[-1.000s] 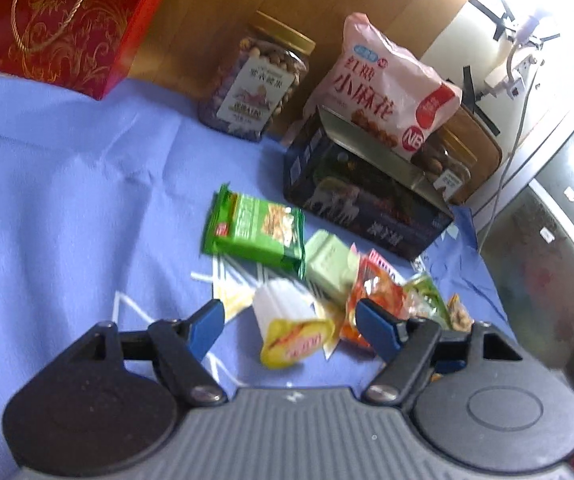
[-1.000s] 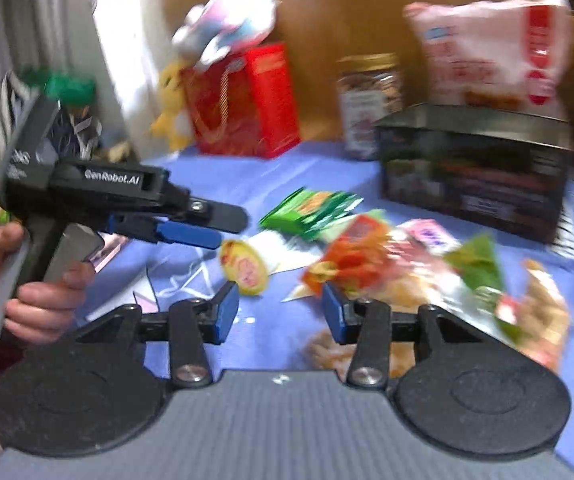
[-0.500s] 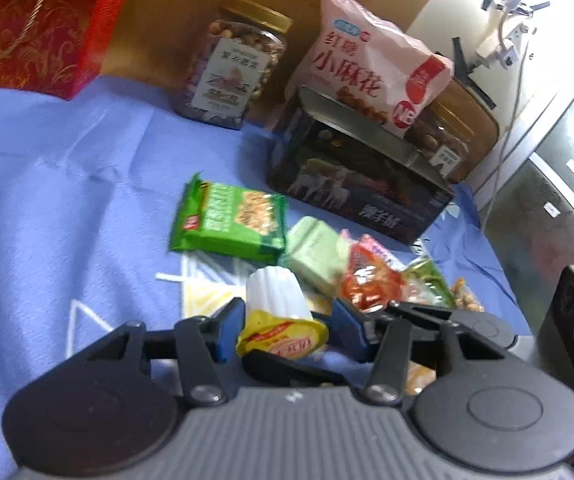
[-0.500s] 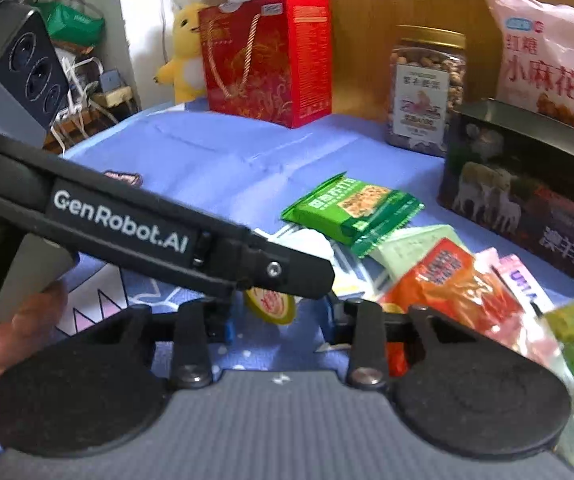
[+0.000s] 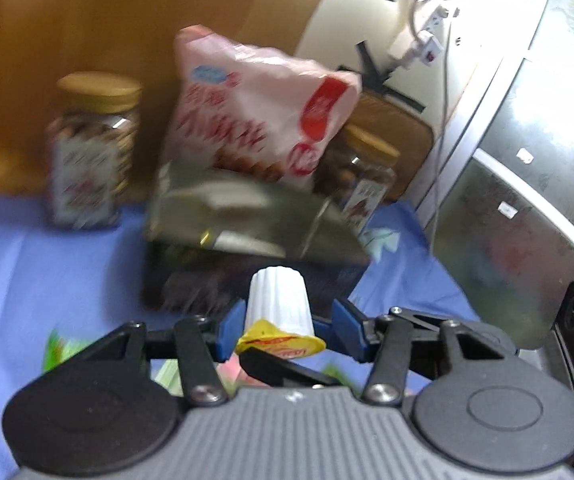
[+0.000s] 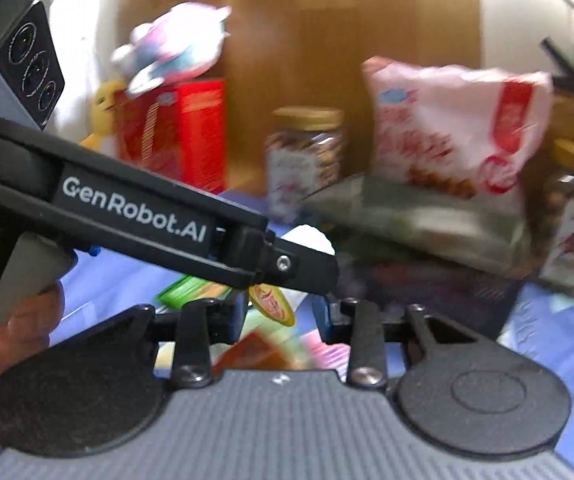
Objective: Organize snacks
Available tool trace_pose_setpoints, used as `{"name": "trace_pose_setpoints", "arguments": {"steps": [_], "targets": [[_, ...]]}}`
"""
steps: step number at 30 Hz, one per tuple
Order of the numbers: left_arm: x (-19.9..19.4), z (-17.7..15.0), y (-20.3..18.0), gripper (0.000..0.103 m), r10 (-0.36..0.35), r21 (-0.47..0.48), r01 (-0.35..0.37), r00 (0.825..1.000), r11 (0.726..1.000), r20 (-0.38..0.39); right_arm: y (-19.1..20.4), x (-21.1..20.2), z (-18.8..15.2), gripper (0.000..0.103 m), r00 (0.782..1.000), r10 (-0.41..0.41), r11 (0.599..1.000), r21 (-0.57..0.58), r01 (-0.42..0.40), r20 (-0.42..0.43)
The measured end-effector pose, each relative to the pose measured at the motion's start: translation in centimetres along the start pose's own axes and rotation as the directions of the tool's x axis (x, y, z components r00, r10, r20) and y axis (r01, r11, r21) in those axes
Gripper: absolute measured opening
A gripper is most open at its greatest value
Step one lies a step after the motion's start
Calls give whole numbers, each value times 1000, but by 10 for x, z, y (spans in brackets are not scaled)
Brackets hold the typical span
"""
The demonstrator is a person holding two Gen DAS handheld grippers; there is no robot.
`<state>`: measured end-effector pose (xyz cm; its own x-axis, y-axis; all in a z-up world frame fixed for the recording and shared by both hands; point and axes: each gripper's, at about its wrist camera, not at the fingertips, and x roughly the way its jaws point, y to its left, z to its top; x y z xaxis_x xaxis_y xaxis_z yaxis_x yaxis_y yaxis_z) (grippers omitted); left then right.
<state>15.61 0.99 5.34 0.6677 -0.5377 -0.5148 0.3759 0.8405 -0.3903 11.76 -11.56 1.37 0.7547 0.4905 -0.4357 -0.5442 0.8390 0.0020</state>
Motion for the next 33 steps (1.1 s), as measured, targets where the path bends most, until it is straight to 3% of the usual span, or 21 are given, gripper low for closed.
{"name": "trace_pose_setpoints", "arguments": {"steps": [7,12,17,23,27,30,33], "targets": [[57,44,-11,49,-20,21,20,1000,1000,3,-54,19,20,37,996,-91,995,32,91,7],[89,51,-3,57,8,-21,-8,1000,1000,-14,-69,28,19,39,995,-98,994,45,98,-7],[100,54,4,57,13,-70,-16,999,997,-36,-78,31,16,39,990,-140,987,75,140,-6],[66,47,10,57,6,-96,-6,1000,995,-3,-80,3,9,39,989,-148,981,131,144,20],[24,26,10,64,20,-83,-16,999,996,49,-72,-26,-5,39,992,-112,981,164,102,55],[2,3,12,66,50,-78,-45,997,996,56,-69,-29,-18,44,997,-80,978,195,77,5],[-9,-21,16,66,50,-92,-48,999,995,18,-74,-16,-27,45,995,-39,962,264,63,-97]]}}
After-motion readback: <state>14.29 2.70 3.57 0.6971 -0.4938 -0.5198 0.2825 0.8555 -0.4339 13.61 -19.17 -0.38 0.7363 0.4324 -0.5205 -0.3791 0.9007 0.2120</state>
